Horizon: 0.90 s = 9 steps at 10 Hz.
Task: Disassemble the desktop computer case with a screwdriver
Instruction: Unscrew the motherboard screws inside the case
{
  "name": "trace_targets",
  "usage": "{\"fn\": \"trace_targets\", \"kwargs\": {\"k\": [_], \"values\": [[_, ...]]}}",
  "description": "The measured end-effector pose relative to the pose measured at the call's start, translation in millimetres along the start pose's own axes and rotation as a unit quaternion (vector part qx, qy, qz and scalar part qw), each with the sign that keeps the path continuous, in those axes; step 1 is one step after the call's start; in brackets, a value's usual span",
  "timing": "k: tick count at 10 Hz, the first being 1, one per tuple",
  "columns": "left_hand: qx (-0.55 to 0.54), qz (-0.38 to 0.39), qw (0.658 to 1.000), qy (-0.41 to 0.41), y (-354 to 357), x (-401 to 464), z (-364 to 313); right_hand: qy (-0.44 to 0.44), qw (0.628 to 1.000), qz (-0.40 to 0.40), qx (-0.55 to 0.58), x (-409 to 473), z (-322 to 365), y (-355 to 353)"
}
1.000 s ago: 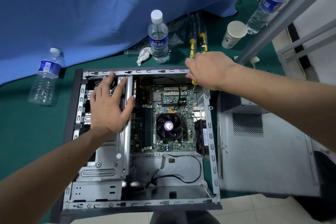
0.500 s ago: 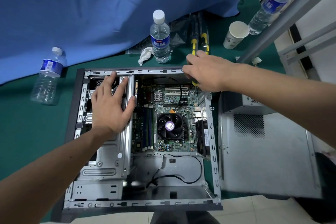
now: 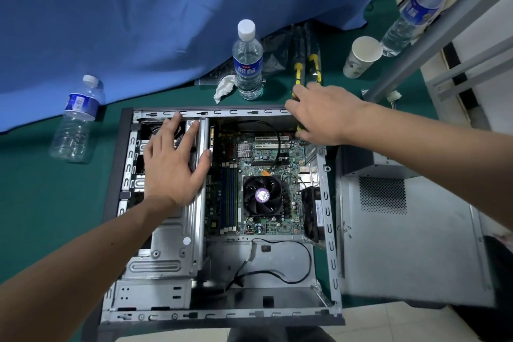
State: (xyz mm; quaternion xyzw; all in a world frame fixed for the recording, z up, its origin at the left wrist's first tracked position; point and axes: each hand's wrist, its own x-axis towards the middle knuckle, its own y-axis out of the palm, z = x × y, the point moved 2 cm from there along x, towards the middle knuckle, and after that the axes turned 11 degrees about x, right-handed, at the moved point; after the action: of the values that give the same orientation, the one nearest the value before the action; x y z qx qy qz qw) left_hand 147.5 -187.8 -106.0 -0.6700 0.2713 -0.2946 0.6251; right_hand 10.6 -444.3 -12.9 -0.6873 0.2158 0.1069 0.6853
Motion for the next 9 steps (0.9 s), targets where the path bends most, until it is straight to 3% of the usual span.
{"fn": "trace_targets", "kwargs": {"k": [9], "values": [[0.001,0.014,1.000,-0.003,-2.1,-0.2,-1.8,-0.028,0.996,0.019,0.081,-1.1,-4.3,-6.7]]}}
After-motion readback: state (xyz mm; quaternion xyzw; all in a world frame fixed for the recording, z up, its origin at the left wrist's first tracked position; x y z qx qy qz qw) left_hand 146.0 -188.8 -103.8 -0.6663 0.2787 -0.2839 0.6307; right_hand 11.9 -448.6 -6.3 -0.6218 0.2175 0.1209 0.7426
